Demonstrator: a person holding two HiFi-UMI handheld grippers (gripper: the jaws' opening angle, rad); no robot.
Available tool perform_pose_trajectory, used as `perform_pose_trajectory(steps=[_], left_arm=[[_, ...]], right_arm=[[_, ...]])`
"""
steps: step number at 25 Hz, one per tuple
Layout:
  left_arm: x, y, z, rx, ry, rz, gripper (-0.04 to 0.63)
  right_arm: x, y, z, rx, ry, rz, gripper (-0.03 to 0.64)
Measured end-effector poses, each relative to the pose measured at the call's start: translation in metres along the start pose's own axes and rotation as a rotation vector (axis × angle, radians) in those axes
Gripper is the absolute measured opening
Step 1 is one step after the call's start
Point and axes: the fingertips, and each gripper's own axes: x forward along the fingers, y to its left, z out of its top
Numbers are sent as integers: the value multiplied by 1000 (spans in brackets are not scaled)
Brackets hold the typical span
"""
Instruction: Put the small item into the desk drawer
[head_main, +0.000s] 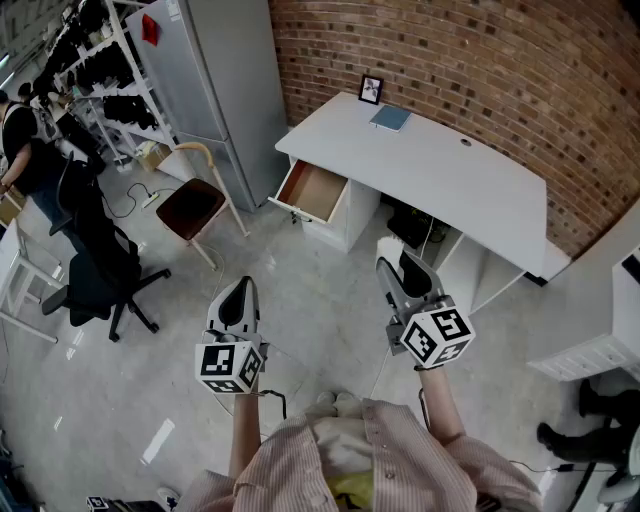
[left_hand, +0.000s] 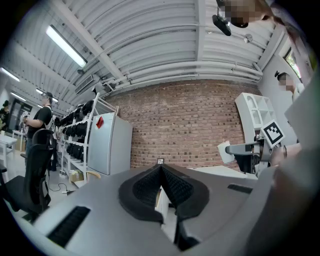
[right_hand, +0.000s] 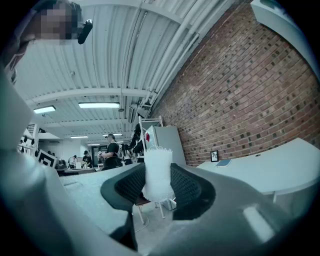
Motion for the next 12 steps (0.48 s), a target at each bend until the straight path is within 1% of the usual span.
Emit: perform_pose_trajectory(steps=[12], left_arm=[[-7, -13, -5, -19, 7, 27, -2]], right_arm=[[-14, -12, -1, 11, -4, 6, 156]])
